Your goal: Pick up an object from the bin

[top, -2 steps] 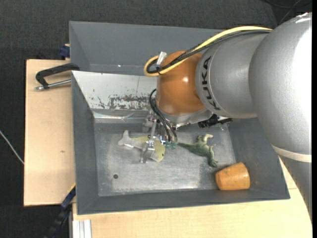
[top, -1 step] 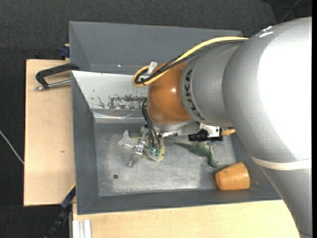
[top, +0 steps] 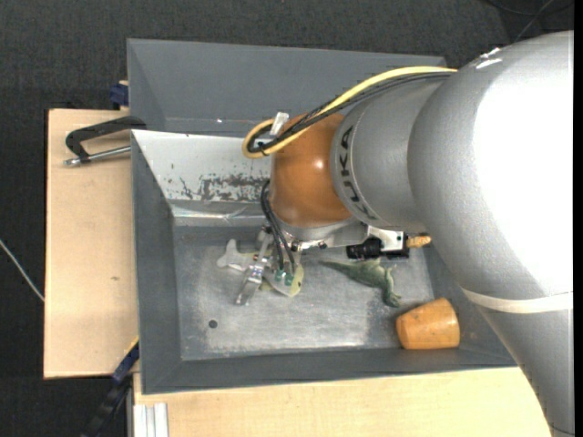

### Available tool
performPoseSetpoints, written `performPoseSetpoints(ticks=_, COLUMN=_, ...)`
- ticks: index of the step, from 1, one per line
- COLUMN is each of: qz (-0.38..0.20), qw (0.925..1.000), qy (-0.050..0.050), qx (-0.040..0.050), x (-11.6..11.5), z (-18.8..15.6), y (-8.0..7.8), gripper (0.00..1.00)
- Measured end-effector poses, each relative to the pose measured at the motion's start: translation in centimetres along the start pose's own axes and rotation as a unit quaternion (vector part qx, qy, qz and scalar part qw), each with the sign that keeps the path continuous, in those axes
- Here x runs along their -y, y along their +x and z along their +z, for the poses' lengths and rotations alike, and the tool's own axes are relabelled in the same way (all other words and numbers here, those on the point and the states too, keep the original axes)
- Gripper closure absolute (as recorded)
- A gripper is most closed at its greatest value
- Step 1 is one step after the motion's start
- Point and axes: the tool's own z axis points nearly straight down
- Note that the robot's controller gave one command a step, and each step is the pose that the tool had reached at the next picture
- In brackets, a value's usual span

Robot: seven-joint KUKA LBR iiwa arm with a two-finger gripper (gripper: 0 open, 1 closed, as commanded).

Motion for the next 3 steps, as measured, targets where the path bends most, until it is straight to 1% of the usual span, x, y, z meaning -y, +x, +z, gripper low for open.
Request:
performPoseSetpoints(ticks=1, qz=0.0, qw=1.0, qy=0.0, qx=-0.0003, x=-0.1, z=-0.1, y=0.0, gripper=1.0)
performPoseSetpoints(ticks=2, qz=-0.001, qw=1.0, qy=-0.002, qx=0.0037, x=-0.3, z=-7.4, y=-0.3, gripper=1.0)
performPoseSetpoints(ticks=3, qz=-0.002, qw=1.0, qy=-0.002, qx=0.003, x=-0.5, z=-12.2, y=-0.5, gripper=1.0)
